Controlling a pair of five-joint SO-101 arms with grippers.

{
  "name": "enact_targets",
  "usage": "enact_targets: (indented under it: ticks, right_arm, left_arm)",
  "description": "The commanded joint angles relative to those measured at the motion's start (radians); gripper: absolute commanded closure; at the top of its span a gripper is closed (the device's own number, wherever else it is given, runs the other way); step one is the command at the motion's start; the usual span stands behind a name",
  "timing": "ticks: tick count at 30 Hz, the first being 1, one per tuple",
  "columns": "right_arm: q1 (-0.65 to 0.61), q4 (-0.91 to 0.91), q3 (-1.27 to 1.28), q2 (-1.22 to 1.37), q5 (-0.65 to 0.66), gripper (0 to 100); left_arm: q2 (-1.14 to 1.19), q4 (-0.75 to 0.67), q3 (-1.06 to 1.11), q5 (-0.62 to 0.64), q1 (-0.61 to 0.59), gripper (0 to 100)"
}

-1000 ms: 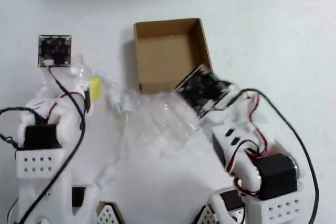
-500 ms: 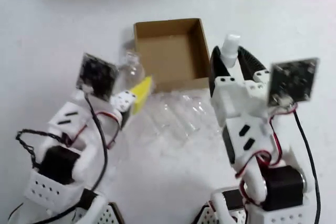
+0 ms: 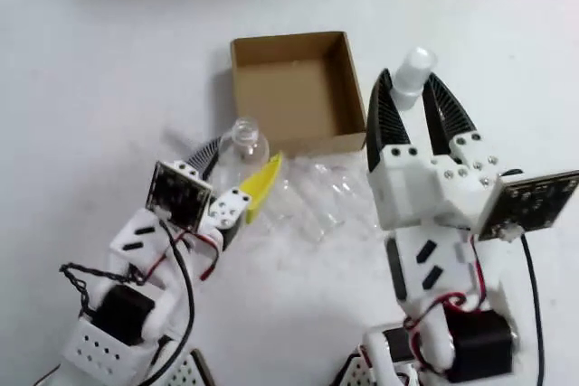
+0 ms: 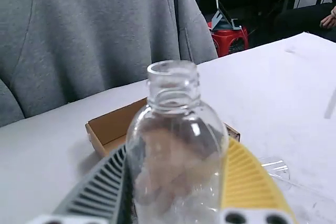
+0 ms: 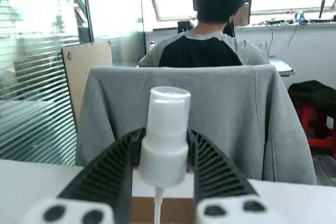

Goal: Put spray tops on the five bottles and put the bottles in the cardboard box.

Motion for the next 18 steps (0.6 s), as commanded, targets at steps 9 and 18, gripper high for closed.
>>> enact_targets:
  ticks: [9, 18]
  right_arm:
    - [0.004, -0.492, 0.215, -0.139, -0.009, 98.2]
    - [-0.09, -0.697, 0.183, -0.07, -0.008, 98.3]
  left_arm:
    - [-0.042, -0.275, 0.178, 0.008, 0.016, 98]
    - [-0.042, -0.428, 0.264, 0.008, 0.018, 98]
